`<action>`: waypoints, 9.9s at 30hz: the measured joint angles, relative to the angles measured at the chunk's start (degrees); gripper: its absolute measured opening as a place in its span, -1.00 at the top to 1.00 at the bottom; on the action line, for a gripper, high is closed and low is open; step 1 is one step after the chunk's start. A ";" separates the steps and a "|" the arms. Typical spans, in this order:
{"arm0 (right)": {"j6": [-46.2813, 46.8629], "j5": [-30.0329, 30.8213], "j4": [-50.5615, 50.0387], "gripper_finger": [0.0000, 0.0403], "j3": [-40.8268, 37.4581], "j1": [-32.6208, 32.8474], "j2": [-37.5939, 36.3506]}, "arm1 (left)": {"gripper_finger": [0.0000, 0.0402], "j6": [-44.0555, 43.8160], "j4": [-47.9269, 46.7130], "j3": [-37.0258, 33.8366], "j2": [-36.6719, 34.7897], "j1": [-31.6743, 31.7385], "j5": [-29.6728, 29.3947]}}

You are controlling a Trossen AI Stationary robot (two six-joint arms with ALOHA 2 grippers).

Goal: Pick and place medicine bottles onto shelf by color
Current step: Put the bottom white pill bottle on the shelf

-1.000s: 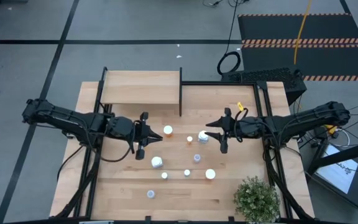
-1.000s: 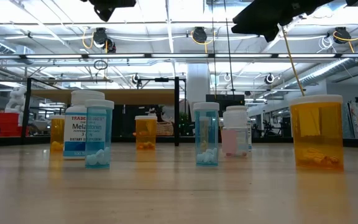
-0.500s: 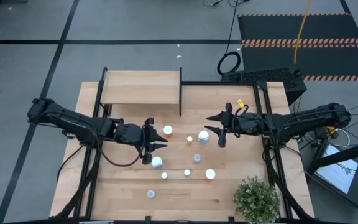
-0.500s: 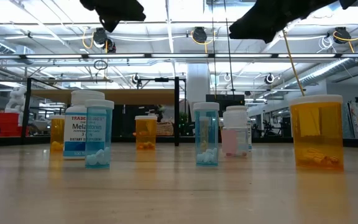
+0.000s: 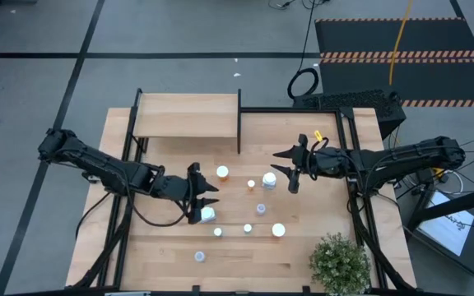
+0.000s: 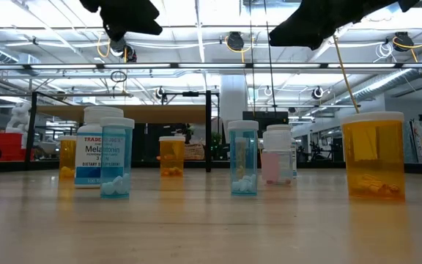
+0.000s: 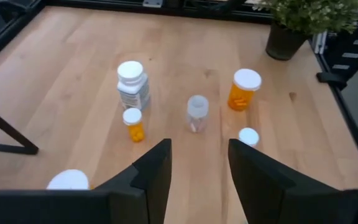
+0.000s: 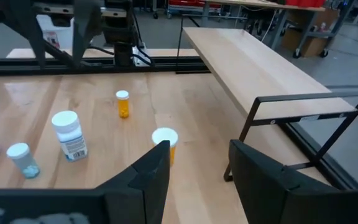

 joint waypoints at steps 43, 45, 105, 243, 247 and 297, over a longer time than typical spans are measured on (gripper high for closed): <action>15.09 1.49 -1.00 -0.26 0.04 12.98 0.02 | -0.59 -13.78 -6.69 0.68 7.07 -16.24 -10.56; 15.04 1.51 -0.94 -0.26 0.04 12.98 0.02 | -0.68 -14.55 -6.69 0.68 7.75 -16.24 -11.88; 14.51 -0.10 -1.26 -0.26 0.04 12.94 0.02 | -0.71 -17.25 -0.40 -9.04 10.60 -13.59 -16.21; -0.06 -0.04 17.25 -0.26 -13.75 12.72 0.00 | 0.07 48.83 -25.08 18.99 -13.41 35.39 4.81; -0.06 -0.13 16.76 -0.26 -13.75 12.74 0.00 | 0.03 52.75 -24.92 19.26 -11.65 42.86 7.24; 21.09 -38.22 51.51 -0.66 9.60 -11.23 28.13 | 0.03 56.60 -6.28 19.26 -10.25 25.34 42.30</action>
